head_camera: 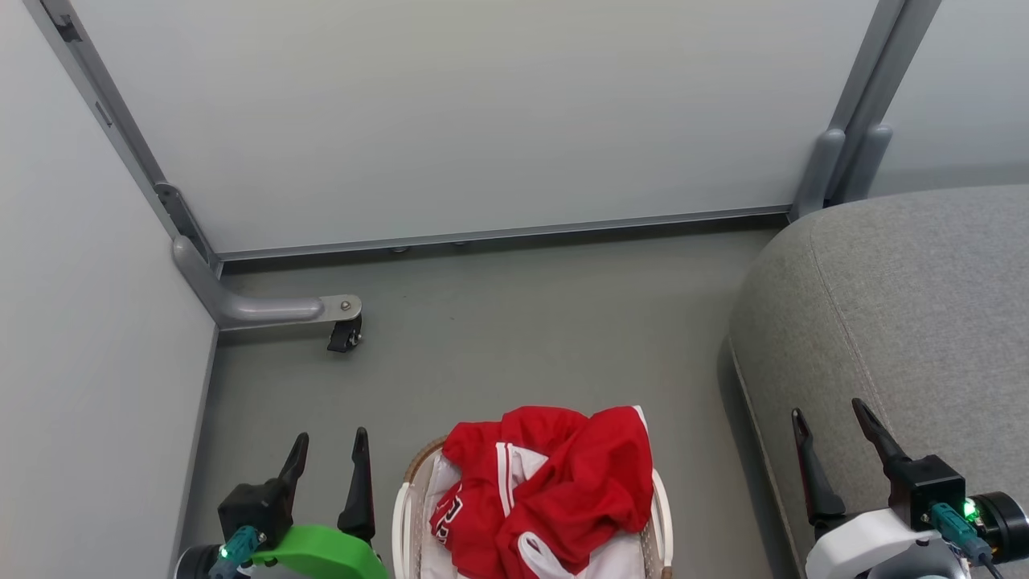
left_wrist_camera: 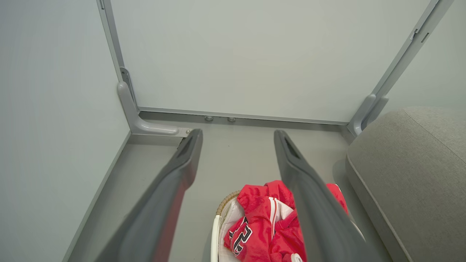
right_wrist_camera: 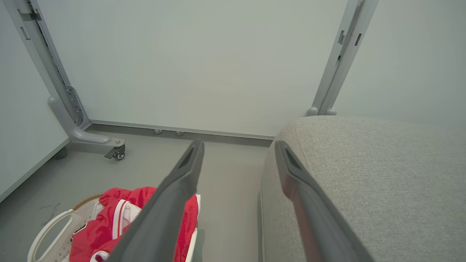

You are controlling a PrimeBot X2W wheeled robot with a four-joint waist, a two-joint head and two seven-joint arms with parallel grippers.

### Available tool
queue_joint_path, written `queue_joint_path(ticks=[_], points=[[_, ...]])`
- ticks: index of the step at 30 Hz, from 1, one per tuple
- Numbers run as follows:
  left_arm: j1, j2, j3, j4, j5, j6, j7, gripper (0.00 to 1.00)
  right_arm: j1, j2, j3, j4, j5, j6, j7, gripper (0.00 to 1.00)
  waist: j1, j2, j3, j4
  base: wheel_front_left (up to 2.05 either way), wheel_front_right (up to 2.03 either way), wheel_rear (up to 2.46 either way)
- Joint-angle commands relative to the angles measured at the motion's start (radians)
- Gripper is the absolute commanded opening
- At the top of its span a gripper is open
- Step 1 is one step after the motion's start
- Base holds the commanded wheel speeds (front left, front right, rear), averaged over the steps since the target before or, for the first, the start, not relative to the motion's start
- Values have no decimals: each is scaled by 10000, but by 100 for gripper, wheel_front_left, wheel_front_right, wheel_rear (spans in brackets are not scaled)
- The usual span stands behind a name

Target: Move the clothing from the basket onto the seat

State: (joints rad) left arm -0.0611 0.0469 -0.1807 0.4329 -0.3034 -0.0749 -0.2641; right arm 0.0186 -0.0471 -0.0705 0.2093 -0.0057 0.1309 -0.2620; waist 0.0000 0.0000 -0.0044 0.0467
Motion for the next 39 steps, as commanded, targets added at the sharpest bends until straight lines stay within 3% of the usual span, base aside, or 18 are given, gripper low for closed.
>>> queue_joint_path(ticks=[1, 26, 34, 39], points=[[-99, 62, -4, 47, 50, 45, -7, 100, 133, -60, 11, 34, 47, -3, -46, 100, 0, 0, -9, 0, 0, 0, 0], [-185, 60, -340, 132, 330, -44, -7, 100, 118, -60, 28, -297, 14, -3, -46, 100, 0, 0, 226, -76, 0, 0, 0], [-1217, 60, -808, 603, 385, -44, -6, 100, -415, -60, 181, -473, -57, -3, -43, 100, 0, 0, 1395, -348, 0, 0, 0], [-2240, 61, -1188, 1732, 443, 84, -4, 100, -959, -56, 374, -584, -142, -3, -35, 100, 0, 0, 2372, -653, 0, 0, 0]])
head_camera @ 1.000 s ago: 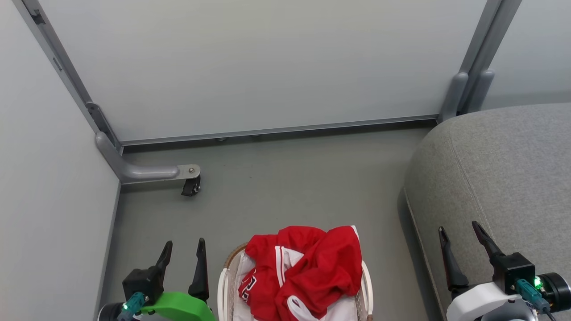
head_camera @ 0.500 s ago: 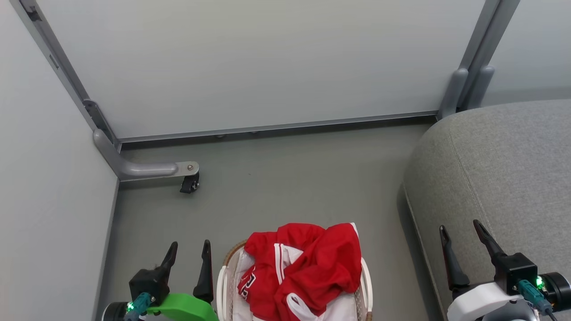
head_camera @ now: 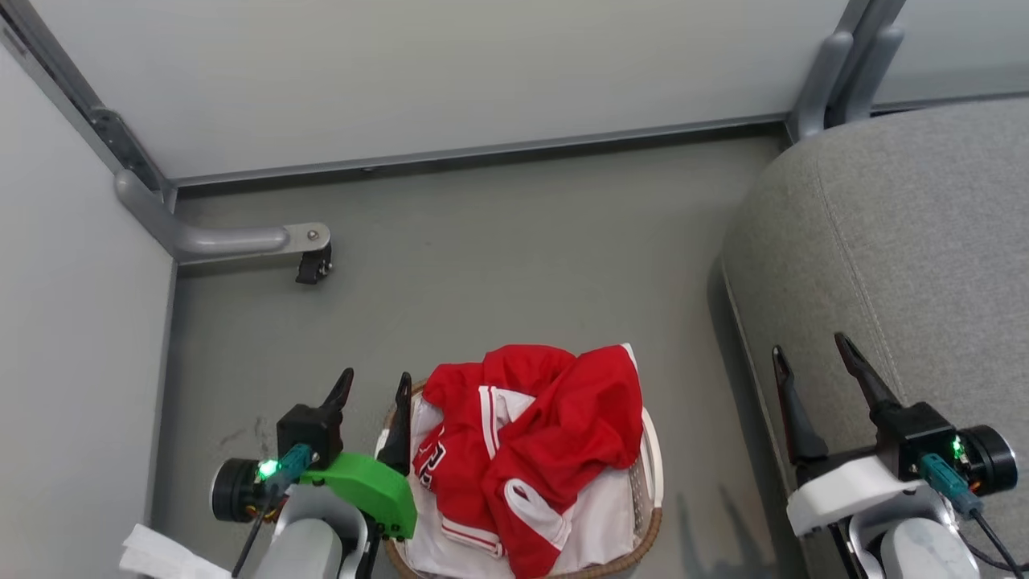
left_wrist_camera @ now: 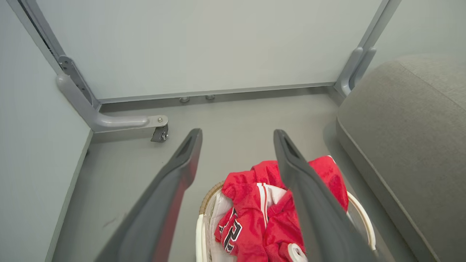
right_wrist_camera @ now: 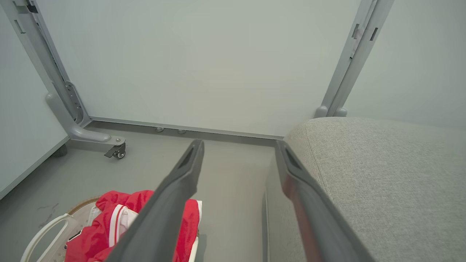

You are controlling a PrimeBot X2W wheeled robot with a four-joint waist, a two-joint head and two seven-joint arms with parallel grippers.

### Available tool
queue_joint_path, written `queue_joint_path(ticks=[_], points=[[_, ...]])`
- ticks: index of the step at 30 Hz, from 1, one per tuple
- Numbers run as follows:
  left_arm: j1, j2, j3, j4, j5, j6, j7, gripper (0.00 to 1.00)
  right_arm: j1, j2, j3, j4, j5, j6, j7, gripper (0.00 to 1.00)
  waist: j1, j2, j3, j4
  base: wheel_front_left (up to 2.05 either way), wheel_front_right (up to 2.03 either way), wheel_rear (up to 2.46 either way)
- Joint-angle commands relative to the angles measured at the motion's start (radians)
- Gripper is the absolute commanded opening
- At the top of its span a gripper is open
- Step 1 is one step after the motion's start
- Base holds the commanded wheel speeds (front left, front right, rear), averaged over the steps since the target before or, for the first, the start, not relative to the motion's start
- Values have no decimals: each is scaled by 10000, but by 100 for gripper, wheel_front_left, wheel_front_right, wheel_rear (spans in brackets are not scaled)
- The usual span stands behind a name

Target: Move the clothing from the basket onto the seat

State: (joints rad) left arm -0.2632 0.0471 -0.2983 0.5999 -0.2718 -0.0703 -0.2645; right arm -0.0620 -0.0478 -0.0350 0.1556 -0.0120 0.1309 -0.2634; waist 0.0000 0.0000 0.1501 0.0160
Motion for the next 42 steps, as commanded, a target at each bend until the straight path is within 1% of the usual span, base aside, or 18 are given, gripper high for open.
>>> queue_joint_path(ticks=[1, 6, 12, 17, 22, 30, 42], points=[[-516, 61, -75, 392, 108, 83, -2, 100, -296, -48, 59, -87, -91, -3, -22, 100, 0, 0, 1080, -429, 0, 0, 0], [-1810, 59, -508, 2096, 115, 179, 1, 100, -979, -47, 297, -255, -71, -6, -22, 100, 0, 0, 2290, -842, 0, 0, 0], [-3158, 66, -1158, 3768, -116, -21, 7, 100, -1701, -42, 452, -411, 133, -6, -22, 100, 0, 0, 3533, -1283, 0, 0, 0], [-4038, 64, -1700, 4702, -283, -142, 67, 100, -2129, -39, 639, -520, 300, -6, -22, 100, 0, 0, 4328, -1610, 0, 0, 0], [-4728, 67, -1914, 5595, -492, 6, 309, 100, -2448, -38, 876, -549, 550, -6, -22, 100, 0, 0, 4884, -2002, 0, 0, 0], [-5447, 120, -1948, 6444, -677, 137, 498, 100, -2782, -38, 1020, -634, 790, -6, -22, 100, 0, 0, 5515, -2416, 0, 0, 0], [-5737, 593, -1593, 6829, -1114, 707, 1145, 100, -3075, -39, 1247, -632, 1132, -6, -22, 100, 0, 0, 6031, -2754, 0, 0, 0]])
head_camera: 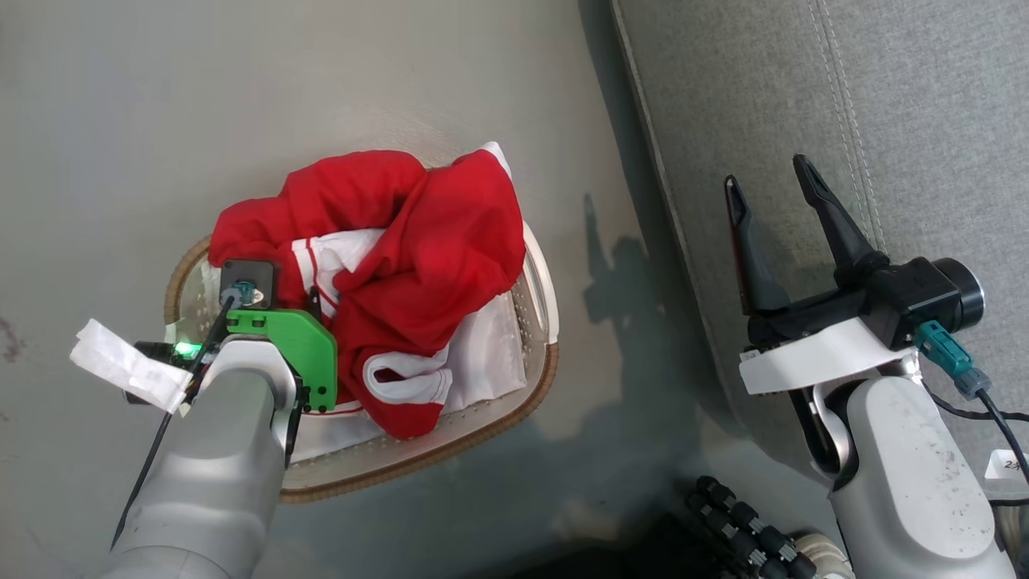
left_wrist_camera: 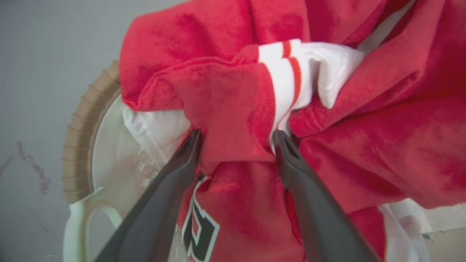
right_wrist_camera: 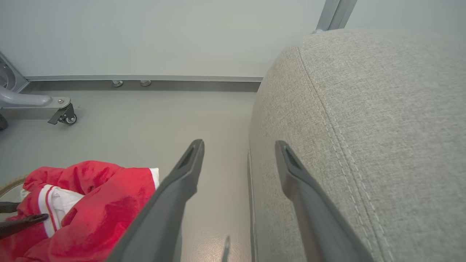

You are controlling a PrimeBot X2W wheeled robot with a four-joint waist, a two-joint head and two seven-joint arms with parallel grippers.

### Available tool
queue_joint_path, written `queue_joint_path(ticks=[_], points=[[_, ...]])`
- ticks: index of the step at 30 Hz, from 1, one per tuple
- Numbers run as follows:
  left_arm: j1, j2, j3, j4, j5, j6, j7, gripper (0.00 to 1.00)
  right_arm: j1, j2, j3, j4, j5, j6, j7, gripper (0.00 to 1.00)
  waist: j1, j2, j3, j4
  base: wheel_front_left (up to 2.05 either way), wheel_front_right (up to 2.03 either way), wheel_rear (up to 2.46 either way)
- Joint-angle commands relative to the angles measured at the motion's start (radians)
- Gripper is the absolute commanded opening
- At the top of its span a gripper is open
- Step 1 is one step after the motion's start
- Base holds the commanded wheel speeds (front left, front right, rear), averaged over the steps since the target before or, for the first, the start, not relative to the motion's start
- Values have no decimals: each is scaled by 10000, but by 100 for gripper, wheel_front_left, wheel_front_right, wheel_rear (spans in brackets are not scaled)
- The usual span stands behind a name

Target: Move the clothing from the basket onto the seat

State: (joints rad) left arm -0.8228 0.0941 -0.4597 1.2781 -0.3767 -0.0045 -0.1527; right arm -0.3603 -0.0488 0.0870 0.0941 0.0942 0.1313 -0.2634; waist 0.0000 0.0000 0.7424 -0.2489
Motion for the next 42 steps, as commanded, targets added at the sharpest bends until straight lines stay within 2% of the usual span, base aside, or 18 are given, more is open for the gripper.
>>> queue_joint_path(ticks=[1, 4, 5, 6, 7, 9, 20, 24, 33, 42], points=[[-116, 159, 23, 57, -92, 68, 120, 100, -116, -30, 51, -8, 96, -10, -22, 100, 0, 0, 129, -125, 0, 0, 0], [-100, 217, -64, 71, -50, 31, 266, 100, -157, -31, 110, 4, 161, -10, -22, 100, 0, 0, 178, -164, 0, 0, 0], [-110, 178, -37, 72, -131, -19, 246, 76, -164, -30, 117, 9, 161, -10, -22, 100, 0, 0, 187, -164, 0, 0, 0], [-113, 143, -29, 73, -168, -53, 237, 48, -159, -31, 121, 18, 167, -10, -22, 100, 0, 0, 188, -160, 0, 0, 0], [-106, 121, -45, 76, -196, -106, 221, 41, -148, -31, 116, 43, 167, -10, -22, 100, 0, 0, 180, -151, 0, 0, 0], [-75, 63, -85, 81, -226, -167, 171, 2, -133, -33, 75, 106, 143, -10, -22, 100, 0, 0, 120, -110, 0, 0, 0], [298, -318, -451, 28, -220, -673, -497, 0, 184, -34, -93, 364, -244, -10, -21, 100, 0, 0, -917, 479, 0, 0, 0], [393, -318, -700, -200, -103, -927, -926, 0, 446, -36, -281, 455, -474, -10, -21, 100, 0, 0, -1766, 866, 0, 0, 0], [471, 76, -1250, -1322, 391, -1150, -1131, 0, 1252, -36, -554, 650, -883, -10, -21, 100, 0, 0, -3590, 1452, 0, 0, 0], [33, 640, -2041, -2521, 986, -1252, -1132, 0, 2133, -36, -574, 848, -1005, -10, -21, 100, 0, 0, -5407, 1659, 0, 0, 0]])
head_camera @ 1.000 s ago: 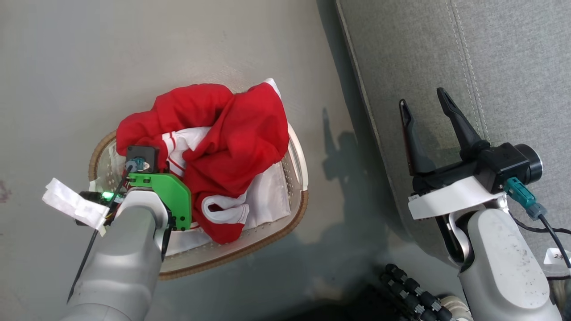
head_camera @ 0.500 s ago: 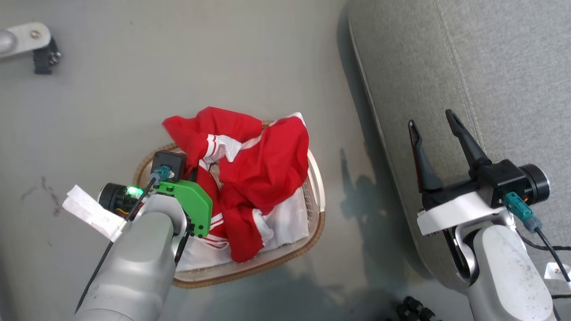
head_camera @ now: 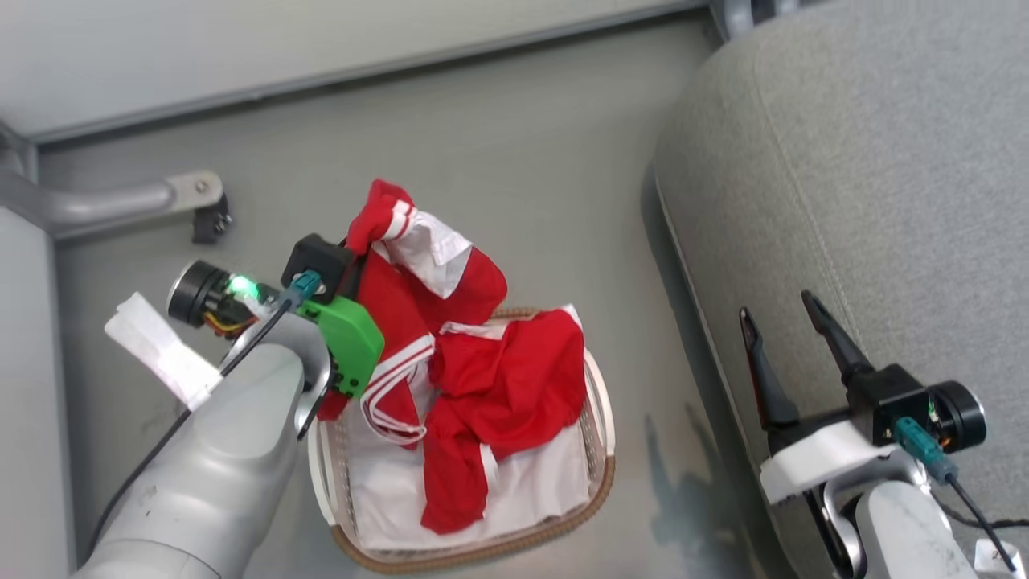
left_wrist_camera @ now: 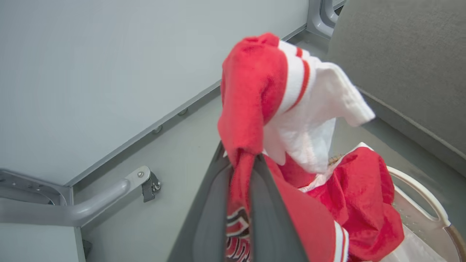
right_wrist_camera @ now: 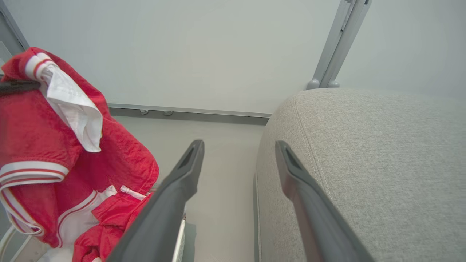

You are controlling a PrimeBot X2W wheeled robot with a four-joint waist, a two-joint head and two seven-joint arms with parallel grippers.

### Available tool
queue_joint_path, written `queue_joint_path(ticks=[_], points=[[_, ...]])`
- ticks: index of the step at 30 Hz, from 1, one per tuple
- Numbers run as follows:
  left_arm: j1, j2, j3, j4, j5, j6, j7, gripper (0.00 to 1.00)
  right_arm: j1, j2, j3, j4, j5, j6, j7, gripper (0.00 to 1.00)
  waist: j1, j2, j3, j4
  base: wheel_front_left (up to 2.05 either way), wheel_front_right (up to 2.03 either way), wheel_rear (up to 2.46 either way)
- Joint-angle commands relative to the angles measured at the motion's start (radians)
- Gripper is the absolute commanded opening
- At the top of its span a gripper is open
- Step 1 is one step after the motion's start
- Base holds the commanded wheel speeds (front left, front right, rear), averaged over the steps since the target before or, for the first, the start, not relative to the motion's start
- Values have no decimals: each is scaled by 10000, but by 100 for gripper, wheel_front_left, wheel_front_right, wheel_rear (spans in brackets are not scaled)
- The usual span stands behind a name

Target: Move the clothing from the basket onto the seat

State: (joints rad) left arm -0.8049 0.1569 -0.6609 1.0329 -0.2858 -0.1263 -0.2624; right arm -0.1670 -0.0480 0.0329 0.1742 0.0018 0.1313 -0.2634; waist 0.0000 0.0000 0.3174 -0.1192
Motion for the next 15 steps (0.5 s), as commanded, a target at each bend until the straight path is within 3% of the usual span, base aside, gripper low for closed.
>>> queue_joint_path(ticks=[1, 15], points=[[-249, 45, -170, -164, 145, -36, -34, 0, 308, -44, -15, 63, -92, -10, -21, 100, 0, 0, -1365, 377, 0, 0, 0], [-2061, 685, -1942, -1819, -516, -51, 144, 0, 1296, -44, 325, 165, -262, -10, -21, 100, 0, 0, -3199, 403, 0, 0, 0]])
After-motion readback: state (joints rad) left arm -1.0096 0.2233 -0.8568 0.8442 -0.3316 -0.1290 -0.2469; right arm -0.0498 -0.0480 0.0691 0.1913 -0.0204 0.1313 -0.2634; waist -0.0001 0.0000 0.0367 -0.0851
